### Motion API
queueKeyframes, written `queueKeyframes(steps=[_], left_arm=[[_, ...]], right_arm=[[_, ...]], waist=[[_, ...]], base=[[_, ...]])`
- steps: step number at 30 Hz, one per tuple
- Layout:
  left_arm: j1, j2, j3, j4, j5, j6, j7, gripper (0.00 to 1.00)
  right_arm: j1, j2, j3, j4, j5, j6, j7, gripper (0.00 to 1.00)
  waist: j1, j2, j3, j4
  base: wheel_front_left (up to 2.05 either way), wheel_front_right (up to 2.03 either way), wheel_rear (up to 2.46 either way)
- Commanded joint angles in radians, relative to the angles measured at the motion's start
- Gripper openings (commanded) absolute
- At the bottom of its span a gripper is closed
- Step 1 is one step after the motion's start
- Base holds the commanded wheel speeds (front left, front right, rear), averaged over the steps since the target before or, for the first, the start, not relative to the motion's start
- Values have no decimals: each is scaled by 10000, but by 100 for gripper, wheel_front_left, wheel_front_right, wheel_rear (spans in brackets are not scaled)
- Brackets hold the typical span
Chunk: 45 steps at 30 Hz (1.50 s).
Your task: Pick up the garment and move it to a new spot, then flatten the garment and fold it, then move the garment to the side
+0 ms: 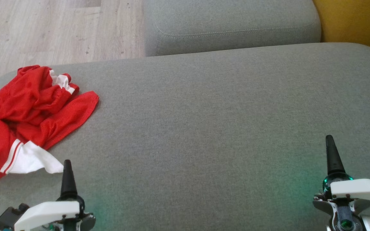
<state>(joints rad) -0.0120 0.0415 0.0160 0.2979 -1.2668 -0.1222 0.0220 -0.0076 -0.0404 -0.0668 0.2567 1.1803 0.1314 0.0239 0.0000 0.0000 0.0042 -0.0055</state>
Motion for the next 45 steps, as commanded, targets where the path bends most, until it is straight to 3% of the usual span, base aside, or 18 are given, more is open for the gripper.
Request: queueKeyframes(steps=[1,45], left_arm=[[-286,59,10,-385,194,33,-115,100],[-175,596,-731,-210,6288,84,-1406,100]], right_arm=[[-257,-63,103,-413,-241,-2,-119,100],[-175,-91,1098,-573,-6713,-5,-1417,100]], waist=[[0,0,0,0],[0,0,-20,-80]], base=[[0,0,0],[0,0,0]])
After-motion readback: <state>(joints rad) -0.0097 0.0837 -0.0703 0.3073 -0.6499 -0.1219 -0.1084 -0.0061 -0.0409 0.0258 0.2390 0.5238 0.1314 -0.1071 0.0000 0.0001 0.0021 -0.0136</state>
